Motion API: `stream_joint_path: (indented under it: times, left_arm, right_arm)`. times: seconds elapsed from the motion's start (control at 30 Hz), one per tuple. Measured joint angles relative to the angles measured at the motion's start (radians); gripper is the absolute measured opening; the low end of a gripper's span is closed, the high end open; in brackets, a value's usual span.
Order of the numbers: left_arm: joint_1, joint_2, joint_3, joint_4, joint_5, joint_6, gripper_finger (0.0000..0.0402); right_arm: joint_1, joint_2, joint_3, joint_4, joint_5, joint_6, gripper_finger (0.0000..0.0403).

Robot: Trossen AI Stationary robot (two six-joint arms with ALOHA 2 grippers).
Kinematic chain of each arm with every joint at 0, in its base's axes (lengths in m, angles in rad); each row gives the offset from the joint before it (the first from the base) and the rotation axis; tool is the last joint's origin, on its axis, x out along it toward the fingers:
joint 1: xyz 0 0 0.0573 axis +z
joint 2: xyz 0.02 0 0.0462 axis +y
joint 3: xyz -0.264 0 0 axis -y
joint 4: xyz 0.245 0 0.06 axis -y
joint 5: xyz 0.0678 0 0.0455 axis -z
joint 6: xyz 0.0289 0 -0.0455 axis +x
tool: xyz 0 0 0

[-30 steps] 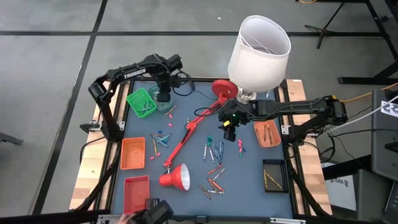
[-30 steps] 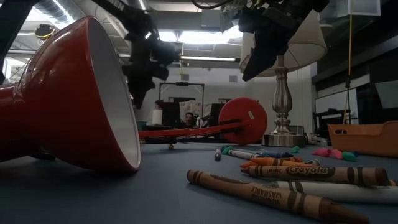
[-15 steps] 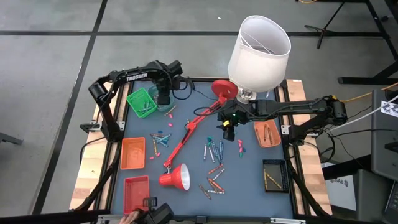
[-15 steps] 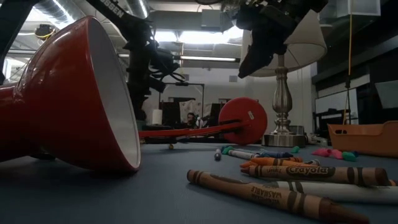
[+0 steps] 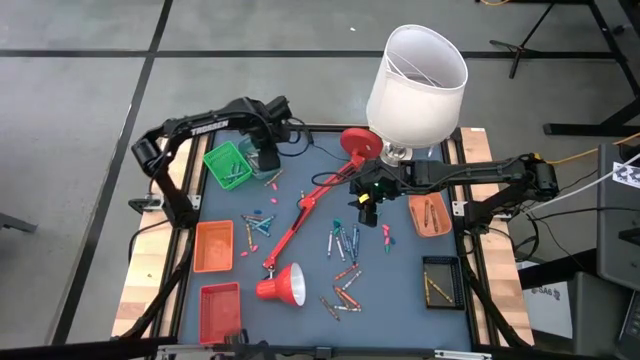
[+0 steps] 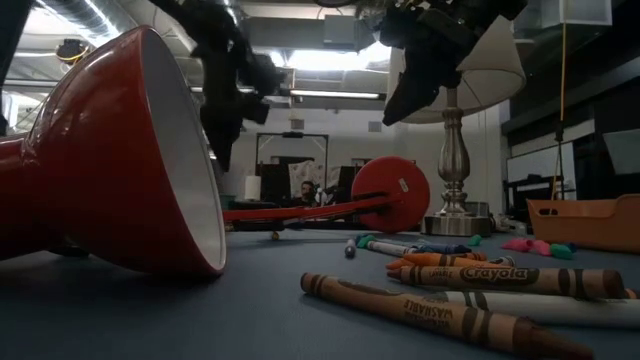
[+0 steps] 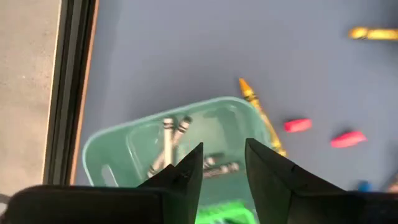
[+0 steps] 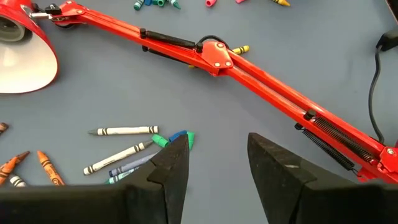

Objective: Sort crayons
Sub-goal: Put the green crayon into the green bin

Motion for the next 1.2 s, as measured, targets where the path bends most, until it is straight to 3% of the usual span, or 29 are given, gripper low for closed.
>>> stream_joint_path:
  times: [0.3,0.47,0.6,0.8,1.2]
  left_arm:
    - [-0.175,-0.056,-0.007,-0.099,0.004,-0.294,0.0097]
    - [-0.289,-0.056,-0.095,-0.073,0.005,-0.382,0.0097]
    - [-0.358,-0.055,-0.203,-0.003,0.013,-0.468,0.0097]
    - [-0.419,-0.055,-0.312,0.141,0.114,-0.575,0.0097]
    - [-0.485,-0.055,-0.410,0.323,0.090,-0.692,0.0097]
  right_arm:
    - [0.000,0.000,0.000,0.000,0.015,-0.001,0.0163]
    - [0.000,0.000,0.000,0.000,0.014,-0.001,0.0163]
    - [0.000,0.000,0.000,0.000,0.014,-0.001,0.0163]
    - [0.000,0.000,0.000,0.001,0.014,-0.003,0.0163]
    - [0.000,0.000,0.000,0.002,0.008,-0.003,0.0163]
